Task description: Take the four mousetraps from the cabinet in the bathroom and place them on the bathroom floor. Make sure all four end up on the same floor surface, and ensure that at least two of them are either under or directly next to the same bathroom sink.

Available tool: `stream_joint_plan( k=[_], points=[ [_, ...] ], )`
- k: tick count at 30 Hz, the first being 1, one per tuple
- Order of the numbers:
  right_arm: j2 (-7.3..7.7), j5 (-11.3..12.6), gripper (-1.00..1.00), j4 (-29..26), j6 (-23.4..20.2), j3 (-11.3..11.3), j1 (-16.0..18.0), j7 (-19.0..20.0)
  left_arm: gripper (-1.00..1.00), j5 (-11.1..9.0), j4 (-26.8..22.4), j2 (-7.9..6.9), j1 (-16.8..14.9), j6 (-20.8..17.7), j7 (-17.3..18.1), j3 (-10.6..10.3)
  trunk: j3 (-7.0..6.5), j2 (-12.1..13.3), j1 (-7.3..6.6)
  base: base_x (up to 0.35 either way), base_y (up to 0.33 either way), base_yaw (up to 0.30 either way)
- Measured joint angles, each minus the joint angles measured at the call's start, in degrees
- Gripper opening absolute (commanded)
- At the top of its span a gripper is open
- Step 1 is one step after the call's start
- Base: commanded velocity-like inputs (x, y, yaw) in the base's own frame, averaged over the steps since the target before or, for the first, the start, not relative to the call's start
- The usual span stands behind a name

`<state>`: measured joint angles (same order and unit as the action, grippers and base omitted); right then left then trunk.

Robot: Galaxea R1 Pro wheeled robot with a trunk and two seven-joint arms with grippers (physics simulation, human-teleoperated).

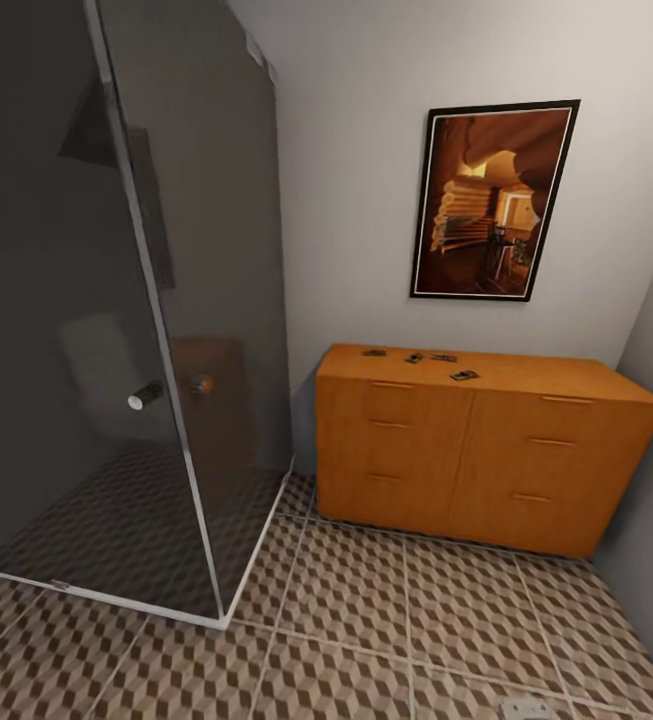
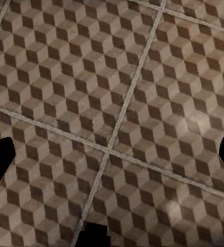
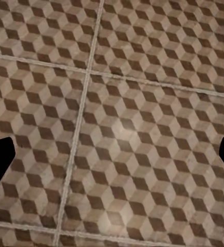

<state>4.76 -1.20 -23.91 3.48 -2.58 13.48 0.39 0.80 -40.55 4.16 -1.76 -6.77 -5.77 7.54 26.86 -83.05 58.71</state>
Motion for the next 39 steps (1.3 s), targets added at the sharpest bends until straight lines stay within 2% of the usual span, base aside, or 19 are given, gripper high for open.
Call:
stream_joint_plan(
  k=[7,18,39],
  points=[
    [-0.03,0.0,1.0,0.1,0.0,0.0,0.0,0.0,1.0,0.0,0.0,-0.04,0.0,0.0,0.0,0.0,0.0,0.0,0.01,0.197,-0.19,-0.211],
    [-0.01,0.0,1.0,0.1,0.0,0.0,0.0,0.0,1.0,-0.5,0.0,0.32,0.0,0.0,0.1,-0.1,0.0,0.0,0.02,0.026,-0.026,-0.027],
    [-0.05,0.0,1.0,0.1,0.0,0.0,0.0,0.0,1.0,-0.5,0.0,0.05,0.0,-0.1,0.0,0.0,-3.76,8.4,-4.58,0.0,0.0,0.0]
  ],
)
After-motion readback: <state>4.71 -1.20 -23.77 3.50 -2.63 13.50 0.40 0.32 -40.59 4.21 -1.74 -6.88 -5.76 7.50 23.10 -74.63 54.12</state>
